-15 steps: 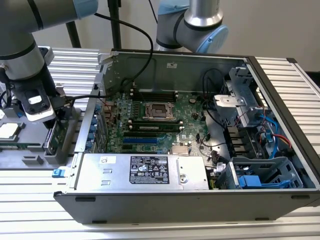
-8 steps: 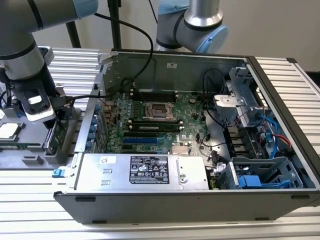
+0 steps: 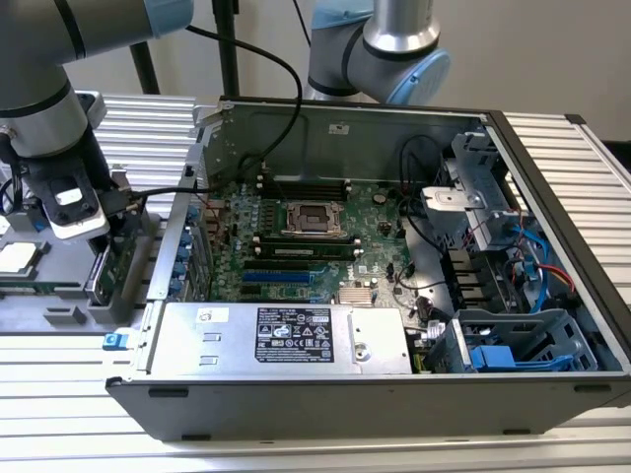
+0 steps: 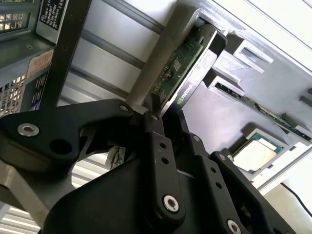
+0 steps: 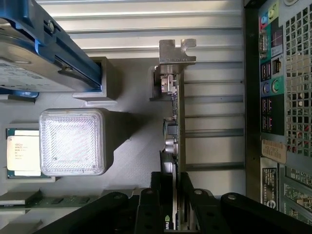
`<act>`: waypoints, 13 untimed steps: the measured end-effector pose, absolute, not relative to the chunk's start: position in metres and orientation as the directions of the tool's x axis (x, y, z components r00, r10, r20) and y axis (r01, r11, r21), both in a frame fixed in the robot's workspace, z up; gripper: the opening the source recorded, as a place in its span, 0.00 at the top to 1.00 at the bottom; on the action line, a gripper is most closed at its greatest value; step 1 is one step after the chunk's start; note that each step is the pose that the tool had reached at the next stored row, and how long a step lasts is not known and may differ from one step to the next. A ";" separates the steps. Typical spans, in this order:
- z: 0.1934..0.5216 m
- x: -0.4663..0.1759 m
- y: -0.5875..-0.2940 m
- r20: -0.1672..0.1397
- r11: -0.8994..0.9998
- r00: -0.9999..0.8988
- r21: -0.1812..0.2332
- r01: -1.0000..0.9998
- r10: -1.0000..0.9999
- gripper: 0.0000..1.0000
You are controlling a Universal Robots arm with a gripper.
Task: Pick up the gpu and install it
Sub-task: 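Pick up the gpu and move the gpu toward the slot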
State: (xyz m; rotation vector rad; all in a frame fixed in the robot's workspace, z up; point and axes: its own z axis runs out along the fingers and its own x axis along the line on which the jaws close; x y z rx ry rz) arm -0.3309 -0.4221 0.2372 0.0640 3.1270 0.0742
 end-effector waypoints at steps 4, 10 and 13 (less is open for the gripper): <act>0.237 -0.331 -0.422 -0.012 0.998 -0.999 0.048 0.041 0.041 1.00; 0.237 -0.331 -0.422 -0.012 0.998 -0.999 0.047 0.041 0.041 1.00; 0.237 -0.331 -0.422 -0.012 0.998 -0.999 0.047 0.041 0.041 1.00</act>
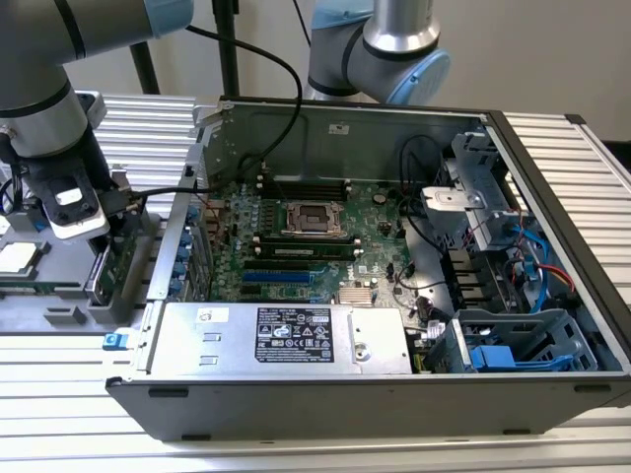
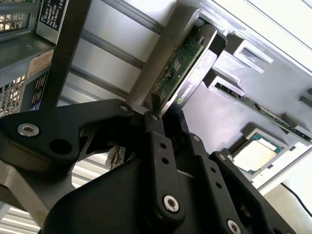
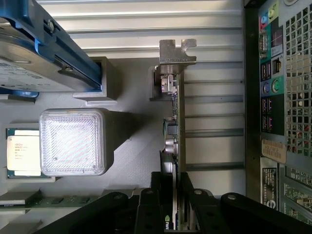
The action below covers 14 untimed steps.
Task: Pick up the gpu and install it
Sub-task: 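Pick up the gpu and move the gpu toward the slot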
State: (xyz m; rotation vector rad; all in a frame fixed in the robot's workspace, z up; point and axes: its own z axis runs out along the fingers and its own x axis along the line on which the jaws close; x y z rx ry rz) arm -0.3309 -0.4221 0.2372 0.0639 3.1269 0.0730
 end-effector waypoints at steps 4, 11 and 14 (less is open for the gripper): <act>0.238 -0.331 -0.422 -0.012 0.998 -0.999 0.047 0.041 0.041 1.00; 0.244 -0.331 -0.422 -0.012 0.998 -0.999 0.047 0.041 0.041 1.00; 0.246 -0.331 -0.422 -0.012 0.998 -0.999 0.047 0.041 0.041 1.00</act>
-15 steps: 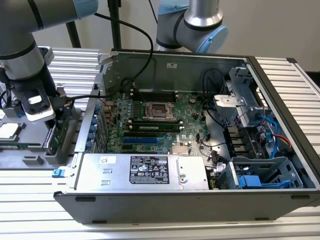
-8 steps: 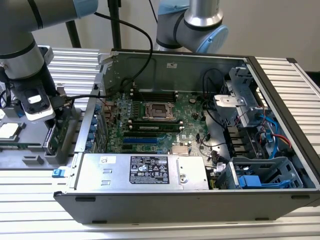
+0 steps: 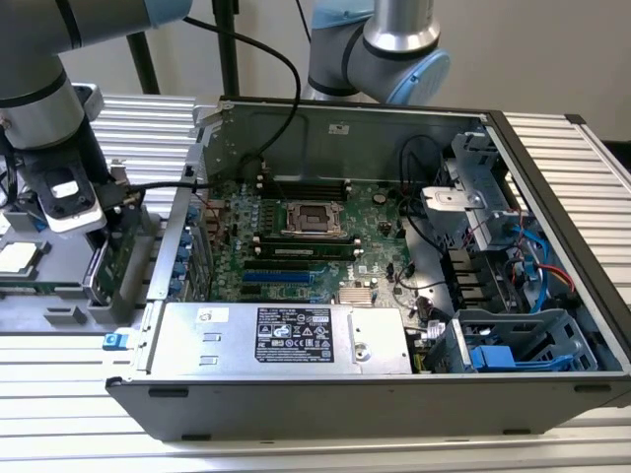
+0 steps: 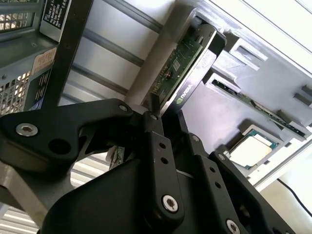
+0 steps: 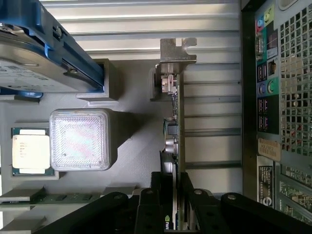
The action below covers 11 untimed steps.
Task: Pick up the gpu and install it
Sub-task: 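Pick up the gpu and move the gpu toward the slot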
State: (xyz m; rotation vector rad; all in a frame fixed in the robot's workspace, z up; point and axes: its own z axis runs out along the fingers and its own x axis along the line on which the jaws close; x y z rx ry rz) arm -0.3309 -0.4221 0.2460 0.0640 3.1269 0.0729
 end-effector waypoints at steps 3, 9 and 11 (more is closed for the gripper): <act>0.248 -0.331 -0.422 -0.012 0.998 -0.999 0.047 0.041 0.041 1.00; 0.251 -0.331 -0.422 -0.012 0.998 -0.999 0.047 0.041 0.041 1.00; 0.252 -0.331 -0.422 -0.012 0.998 -0.999 0.047 0.041 0.041 1.00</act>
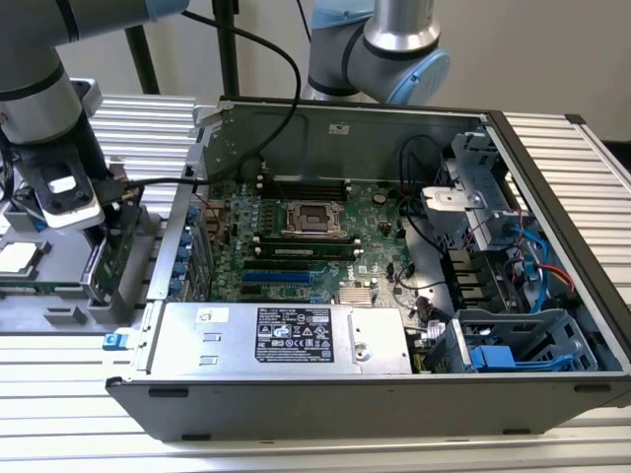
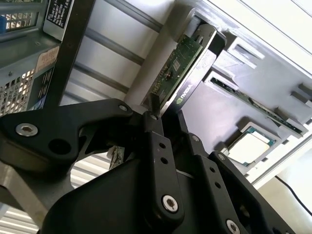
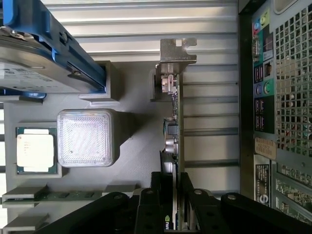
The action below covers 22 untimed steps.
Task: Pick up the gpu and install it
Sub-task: 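Pick up the gpu and move the gpu toward the slot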
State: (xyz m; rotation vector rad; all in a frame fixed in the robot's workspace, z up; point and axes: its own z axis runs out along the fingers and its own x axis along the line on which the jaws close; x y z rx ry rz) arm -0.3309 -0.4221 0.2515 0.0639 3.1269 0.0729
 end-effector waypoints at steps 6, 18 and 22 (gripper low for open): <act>0.253 -0.331 -0.422 -0.012 0.998 -0.999 0.047 0.041 0.041 1.00; 0.258 -0.331 -0.422 -0.012 0.998 -0.999 0.047 0.041 0.041 1.00; 0.261 -0.331 -0.422 -0.012 0.998 -0.999 0.047 0.041 0.041 1.00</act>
